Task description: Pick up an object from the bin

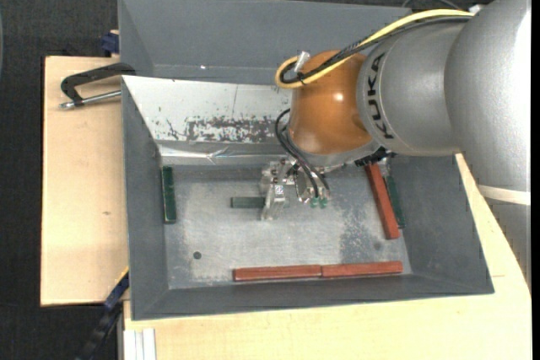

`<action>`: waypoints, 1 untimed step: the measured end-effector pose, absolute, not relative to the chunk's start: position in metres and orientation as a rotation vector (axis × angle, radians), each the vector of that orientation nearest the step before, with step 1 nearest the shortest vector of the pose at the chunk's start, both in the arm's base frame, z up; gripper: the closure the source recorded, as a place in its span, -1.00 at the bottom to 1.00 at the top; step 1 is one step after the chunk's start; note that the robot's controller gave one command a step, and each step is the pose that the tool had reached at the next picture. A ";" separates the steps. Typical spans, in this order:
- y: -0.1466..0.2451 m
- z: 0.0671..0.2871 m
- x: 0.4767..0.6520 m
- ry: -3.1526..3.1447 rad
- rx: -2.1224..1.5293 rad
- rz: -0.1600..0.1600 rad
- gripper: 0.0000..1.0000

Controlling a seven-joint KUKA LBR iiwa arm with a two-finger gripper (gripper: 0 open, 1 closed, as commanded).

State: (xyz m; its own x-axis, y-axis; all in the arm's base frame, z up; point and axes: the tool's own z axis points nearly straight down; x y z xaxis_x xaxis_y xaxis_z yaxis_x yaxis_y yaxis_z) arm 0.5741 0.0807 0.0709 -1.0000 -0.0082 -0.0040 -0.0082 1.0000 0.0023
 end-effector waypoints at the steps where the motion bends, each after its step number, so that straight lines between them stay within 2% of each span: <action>1: 0.102 0.071 0.578 3.125 -0.275 -0.001 1.00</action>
Offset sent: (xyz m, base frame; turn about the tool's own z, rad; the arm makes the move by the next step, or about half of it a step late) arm -0.0129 -0.0683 0.2081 -0.3679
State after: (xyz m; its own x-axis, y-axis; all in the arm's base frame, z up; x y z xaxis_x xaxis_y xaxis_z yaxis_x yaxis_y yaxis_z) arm 0.5782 0.1016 0.0708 -0.9846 -0.1749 -0.0044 -0.1749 0.9846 -0.0011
